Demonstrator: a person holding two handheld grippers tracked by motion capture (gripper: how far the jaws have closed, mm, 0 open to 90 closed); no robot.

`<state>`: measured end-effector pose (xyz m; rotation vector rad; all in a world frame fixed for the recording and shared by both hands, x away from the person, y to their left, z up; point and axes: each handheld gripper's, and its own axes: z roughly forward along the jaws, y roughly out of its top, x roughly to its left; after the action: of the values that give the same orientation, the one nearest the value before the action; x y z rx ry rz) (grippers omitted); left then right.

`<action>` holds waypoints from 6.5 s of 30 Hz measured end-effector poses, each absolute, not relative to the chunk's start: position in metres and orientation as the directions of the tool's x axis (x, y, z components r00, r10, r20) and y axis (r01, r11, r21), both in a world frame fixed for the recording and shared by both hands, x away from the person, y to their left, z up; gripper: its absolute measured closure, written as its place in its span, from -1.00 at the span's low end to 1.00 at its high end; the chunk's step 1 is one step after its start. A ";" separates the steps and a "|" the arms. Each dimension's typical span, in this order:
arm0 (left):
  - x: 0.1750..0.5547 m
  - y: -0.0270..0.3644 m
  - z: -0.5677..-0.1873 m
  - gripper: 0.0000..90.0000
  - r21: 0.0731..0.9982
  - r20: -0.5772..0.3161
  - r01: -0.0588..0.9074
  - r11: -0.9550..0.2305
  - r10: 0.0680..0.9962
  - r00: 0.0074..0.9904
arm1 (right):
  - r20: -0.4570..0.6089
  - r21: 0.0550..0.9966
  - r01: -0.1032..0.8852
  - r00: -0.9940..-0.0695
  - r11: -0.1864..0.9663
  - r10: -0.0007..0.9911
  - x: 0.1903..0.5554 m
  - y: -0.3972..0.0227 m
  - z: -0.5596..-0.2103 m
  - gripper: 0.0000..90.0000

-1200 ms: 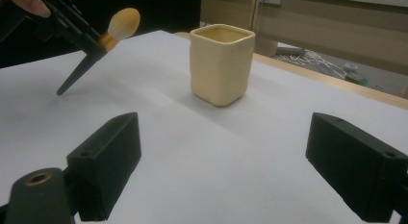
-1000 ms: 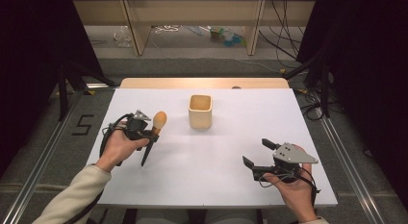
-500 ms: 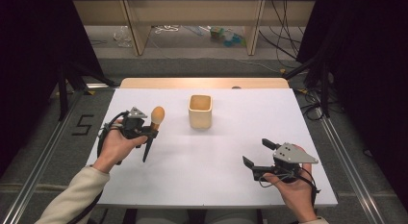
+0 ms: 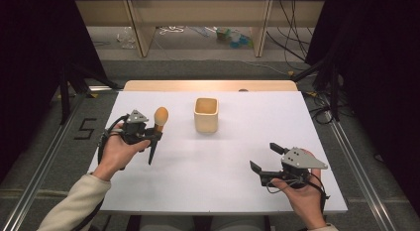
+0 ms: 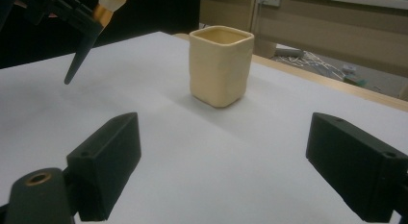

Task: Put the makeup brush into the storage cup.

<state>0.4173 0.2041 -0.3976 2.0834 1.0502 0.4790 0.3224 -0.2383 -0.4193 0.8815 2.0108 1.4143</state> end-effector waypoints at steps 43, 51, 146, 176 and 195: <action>0.408 0.203 -0.386 0.47 0.925 -0.037 0.329 -0.190 0.816 0.577 | -0.043 0.949 0.208 -0.661 0.238 0.749 0.323 -0.236 -0.420 -0.75; 0.407 0.202 -0.385 0.47 0.941 -0.047 0.300 -0.158 0.815 0.577 | -0.051 0.950 0.199 -0.659 0.240 0.750 0.323 -0.234 -0.421 -0.78; 0.395 0.150 -0.369 0.47 0.992 -0.053 0.121 -0.042 0.722 0.689 | -0.069 0.960 0.162 -0.654 0.228 0.754 0.331 -0.225 -0.419 -0.73; 0.400 0.145 -0.361 0.47 0.995 -0.045 0.093 -0.027 0.720 0.692 | -0.075 0.962 0.154 -0.649 0.227 0.757 0.331 -0.225 -0.420 -0.73; 0.395 0.133 -0.362 0.47 0.994 -0.059 0.108 -0.027 0.700 0.711 | -0.082 0.963 0.141 -0.658 0.230 0.749 0.332 -0.216 -0.419 -0.70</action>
<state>0.3945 0.1328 -0.3616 1.5499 0.6838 0.5377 0.3322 -0.2162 -0.4189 0.8146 1.9628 1.4500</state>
